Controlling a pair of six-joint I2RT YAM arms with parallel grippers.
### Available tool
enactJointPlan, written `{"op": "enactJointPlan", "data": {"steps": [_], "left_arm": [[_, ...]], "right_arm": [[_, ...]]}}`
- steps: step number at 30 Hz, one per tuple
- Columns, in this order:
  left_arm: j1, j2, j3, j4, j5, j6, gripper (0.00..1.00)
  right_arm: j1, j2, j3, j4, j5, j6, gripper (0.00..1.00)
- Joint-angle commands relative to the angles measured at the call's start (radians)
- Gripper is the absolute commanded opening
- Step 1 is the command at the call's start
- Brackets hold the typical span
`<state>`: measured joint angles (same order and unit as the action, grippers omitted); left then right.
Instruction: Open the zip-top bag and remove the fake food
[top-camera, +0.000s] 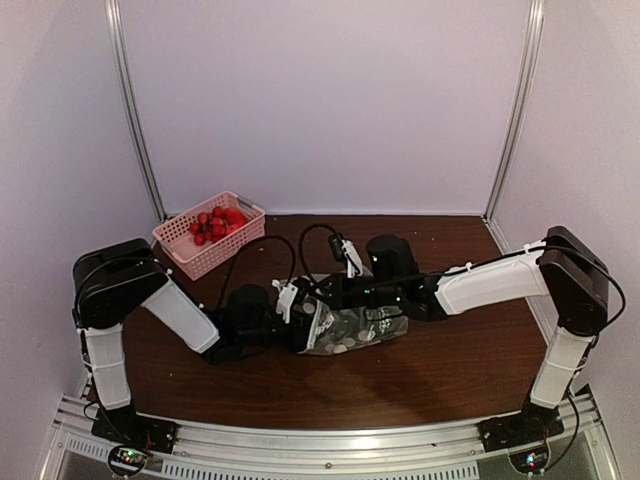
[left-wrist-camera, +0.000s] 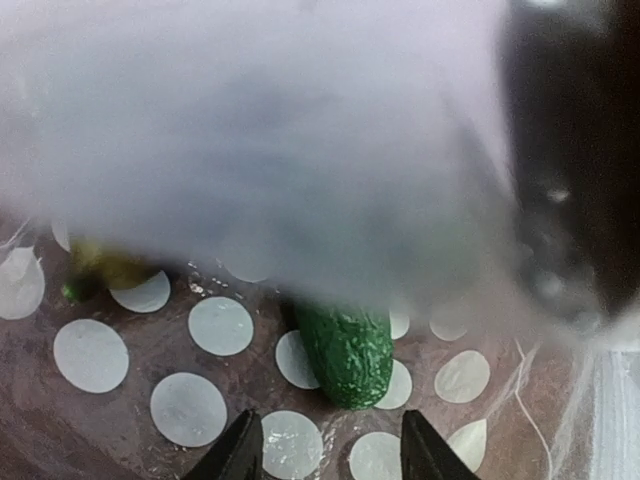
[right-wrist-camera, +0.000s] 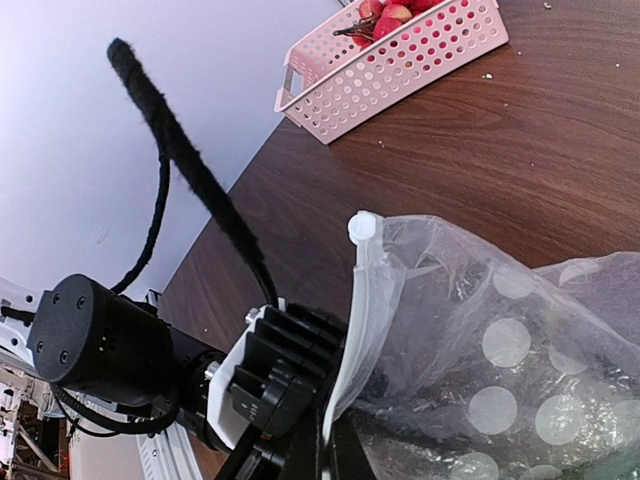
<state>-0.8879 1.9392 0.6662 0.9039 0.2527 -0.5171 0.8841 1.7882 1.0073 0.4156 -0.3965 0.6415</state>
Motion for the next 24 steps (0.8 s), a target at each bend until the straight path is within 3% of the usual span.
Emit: {"op": "enactJointPlan", "data": {"steps": [1, 8, 17, 24], "left_arm": [[-0.018, 0.061, 0.006, 0.178, 0.054, 0.101, 0.52], [-0.042, 0.122, 0.025, 0.237, 0.035, 0.222, 0.57], [-0.061, 0.145, 0.051, 0.167, -0.072, 0.293, 0.61], [-0.058, 0.13, -0.001, 0.194, -0.101, 0.261, 0.59]], "right_arm": [[0.007, -0.019, -0.002, 0.011, 0.001, 0.017, 0.0], [0.009, -0.015, -0.007, 0.021, 0.001, 0.03, 0.0], [0.009, -0.031, -0.018, 0.001, 0.023, 0.021, 0.0], [-0.022, -0.114, -0.019, -0.168, 0.102, -0.052, 0.34]]}}
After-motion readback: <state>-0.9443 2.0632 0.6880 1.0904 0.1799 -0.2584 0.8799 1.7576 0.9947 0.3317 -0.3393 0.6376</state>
